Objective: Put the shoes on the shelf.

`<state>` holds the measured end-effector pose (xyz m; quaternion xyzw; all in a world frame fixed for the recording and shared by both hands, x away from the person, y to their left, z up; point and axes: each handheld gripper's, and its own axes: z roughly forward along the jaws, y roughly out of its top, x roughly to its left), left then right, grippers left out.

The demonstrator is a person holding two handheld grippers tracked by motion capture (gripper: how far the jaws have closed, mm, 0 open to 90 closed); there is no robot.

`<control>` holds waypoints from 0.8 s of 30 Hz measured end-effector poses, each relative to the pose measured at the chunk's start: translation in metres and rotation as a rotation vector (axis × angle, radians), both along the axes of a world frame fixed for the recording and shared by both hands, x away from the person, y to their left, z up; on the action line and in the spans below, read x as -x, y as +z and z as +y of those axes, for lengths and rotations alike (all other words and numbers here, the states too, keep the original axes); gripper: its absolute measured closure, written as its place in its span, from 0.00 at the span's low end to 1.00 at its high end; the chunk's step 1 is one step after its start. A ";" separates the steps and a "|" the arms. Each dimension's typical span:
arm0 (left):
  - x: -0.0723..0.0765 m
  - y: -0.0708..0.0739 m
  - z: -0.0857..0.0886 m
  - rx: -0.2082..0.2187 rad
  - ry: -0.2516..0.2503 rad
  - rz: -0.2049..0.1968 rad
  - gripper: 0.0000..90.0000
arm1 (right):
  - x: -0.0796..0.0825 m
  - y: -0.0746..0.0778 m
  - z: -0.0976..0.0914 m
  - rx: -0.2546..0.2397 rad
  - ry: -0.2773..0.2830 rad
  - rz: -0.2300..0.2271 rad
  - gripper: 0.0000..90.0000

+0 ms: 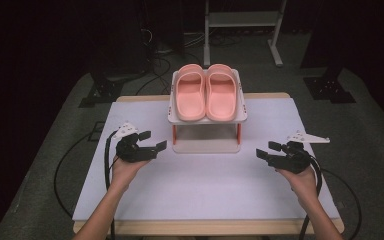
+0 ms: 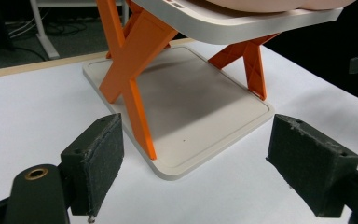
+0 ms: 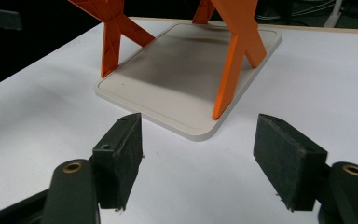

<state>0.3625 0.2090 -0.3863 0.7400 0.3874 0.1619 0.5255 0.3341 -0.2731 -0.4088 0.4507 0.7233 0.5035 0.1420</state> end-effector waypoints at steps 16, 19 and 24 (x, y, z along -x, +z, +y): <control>0.018 -0.020 0.008 -0.019 0.010 -0.001 0.18 | 0.018 -0.015 -0.005 0.001 -0.004 0.003 0.34; 0.023 -0.023 0.009 -0.023 0.014 0.000 0.18 | 0.021 -0.018 -0.006 -0.004 -0.006 0.003 0.34; 0.029 -0.031 0.014 -0.019 0.023 0.001 0.18 | 0.027 -0.024 -0.009 -0.014 -0.015 0.004 0.34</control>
